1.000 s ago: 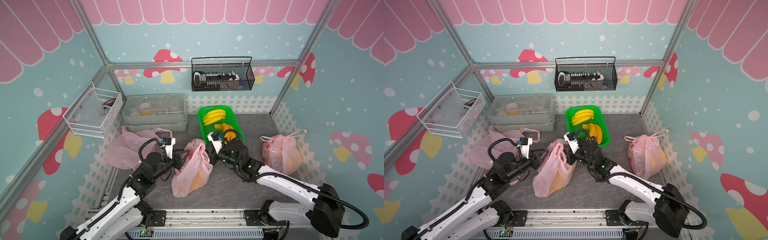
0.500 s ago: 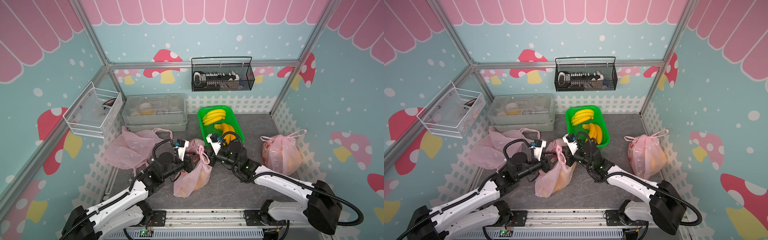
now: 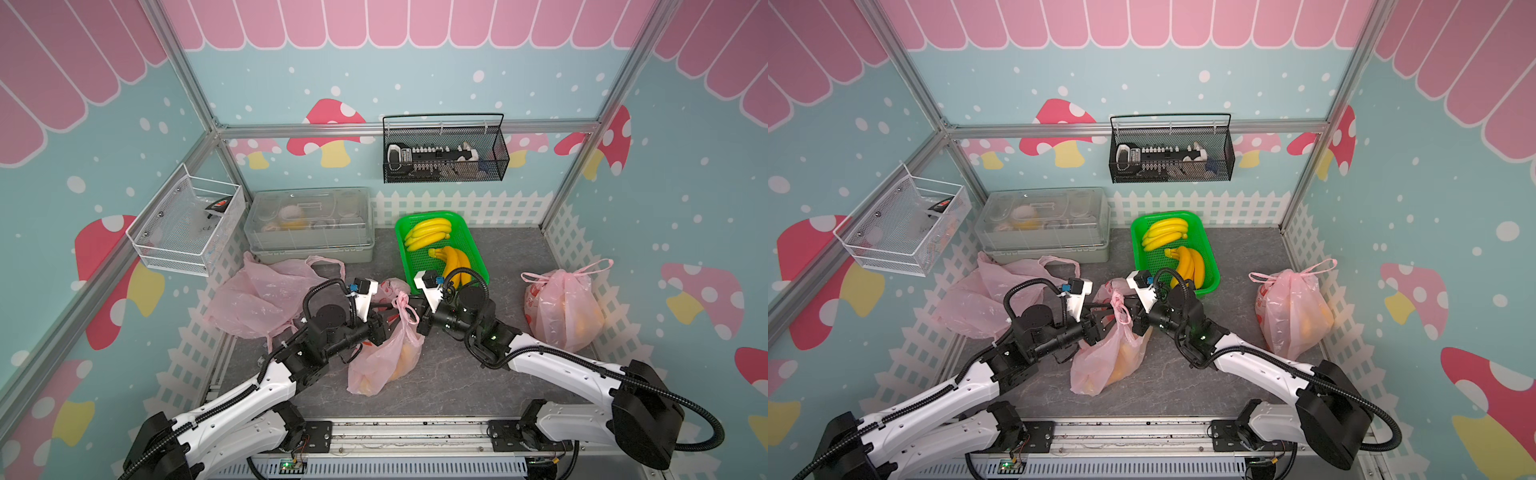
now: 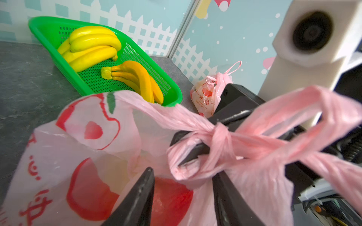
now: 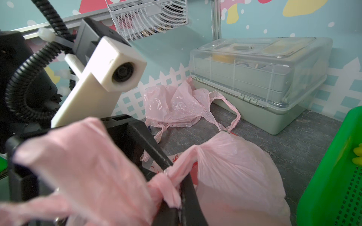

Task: Place the banana into a plastic bag & tie a knot
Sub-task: Cross the plastic bag at the center of the board.

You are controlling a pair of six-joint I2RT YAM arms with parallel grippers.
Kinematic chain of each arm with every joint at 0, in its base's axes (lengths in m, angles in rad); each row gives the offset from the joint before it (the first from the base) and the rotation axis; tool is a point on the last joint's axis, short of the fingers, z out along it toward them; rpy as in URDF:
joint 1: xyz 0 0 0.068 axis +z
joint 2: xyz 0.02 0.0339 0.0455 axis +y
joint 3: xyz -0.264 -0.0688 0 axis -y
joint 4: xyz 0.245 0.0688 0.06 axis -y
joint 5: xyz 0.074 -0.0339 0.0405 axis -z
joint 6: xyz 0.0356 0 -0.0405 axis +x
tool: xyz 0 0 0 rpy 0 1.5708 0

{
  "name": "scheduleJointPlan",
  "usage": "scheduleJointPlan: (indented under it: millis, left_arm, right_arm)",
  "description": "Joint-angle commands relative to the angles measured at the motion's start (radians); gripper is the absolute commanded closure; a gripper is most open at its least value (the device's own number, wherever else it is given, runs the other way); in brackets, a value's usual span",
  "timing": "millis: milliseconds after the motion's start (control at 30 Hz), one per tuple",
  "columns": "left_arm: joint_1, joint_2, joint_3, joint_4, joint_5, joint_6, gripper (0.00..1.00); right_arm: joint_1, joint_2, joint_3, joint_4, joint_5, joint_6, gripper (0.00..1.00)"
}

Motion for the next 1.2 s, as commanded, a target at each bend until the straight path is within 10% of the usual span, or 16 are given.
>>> scheduleJointPlan:
  millis: [0, 600, 1167]
  left_arm:
    - [-0.037, 0.026, 0.028, 0.048, 0.072, -0.004, 0.51]
    - [0.010, -0.192, -0.021, -0.107, -0.120, -0.001, 0.41]
    - [0.133, -0.111, 0.001, -0.004, 0.138, -0.067, 0.58]
  right_arm:
    - [-0.004, 0.009, -0.005, 0.074, -0.001, 0.041, 1.00]
    - [-0.012, 0.031, -0.008, 0.102, -0.040, 0.054, 1.00]
    - [-0.012, 0.037, -0.003, 0.096, -0.050, 0.053, 1.00]
